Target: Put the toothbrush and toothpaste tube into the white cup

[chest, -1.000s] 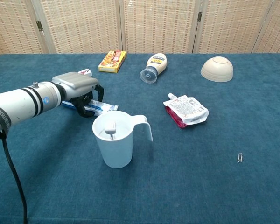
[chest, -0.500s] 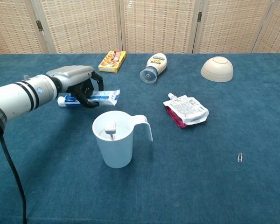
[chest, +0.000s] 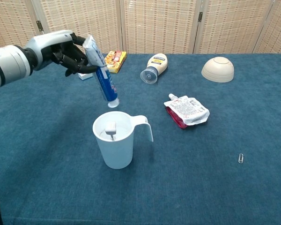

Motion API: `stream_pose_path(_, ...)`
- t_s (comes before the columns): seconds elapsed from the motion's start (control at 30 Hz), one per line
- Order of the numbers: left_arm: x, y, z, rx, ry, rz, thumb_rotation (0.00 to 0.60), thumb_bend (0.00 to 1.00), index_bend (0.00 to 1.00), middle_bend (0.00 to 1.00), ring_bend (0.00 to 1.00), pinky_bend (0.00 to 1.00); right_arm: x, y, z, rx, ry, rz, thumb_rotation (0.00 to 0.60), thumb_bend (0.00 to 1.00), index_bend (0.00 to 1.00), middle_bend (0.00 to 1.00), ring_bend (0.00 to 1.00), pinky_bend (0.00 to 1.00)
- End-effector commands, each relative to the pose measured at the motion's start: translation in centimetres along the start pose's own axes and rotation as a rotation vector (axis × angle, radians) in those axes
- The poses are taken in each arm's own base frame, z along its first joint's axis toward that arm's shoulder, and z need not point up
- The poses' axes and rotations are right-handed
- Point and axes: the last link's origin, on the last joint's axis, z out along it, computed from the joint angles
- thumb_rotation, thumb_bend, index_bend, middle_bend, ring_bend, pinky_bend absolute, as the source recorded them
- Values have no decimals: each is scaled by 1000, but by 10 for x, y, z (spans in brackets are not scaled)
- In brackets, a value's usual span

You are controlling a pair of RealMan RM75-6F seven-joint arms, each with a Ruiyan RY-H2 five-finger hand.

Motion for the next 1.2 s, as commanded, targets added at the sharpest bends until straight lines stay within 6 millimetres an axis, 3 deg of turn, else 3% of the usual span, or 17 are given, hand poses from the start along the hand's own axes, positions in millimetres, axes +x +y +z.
stream_pose_path(0.03,17,18,-20,-76,-10,-140,600,448,795,871,742,778,0,-1,-1,3,5,0,600,225,147,326,283,293)
stream_pose_path(0.23,22,37,-42,-153,-68,-246,600,449,795,871,742,778,0,-2,-2,1,6,-1,600,226,147,327,284,293)
stream_pose_path(0.6,20,58,-65,-254,-146,-271,600,448,791,871,741,778,-1,-5,0,5,-3,-5,600,225,147,327,284,293)
stream_pose_path(0.87,7,61,-76,-279,-211,-220,600,448,787,871,733,778,0,-5,-2,2,1,-6,600,225,147,327,284,293)
stream_pose_path(1.2,-12,58,-74,-264,-265,-170,600,448,785,870,729,777,1,-4,-4,-5,2,-6,600,225,147,327,284,293)
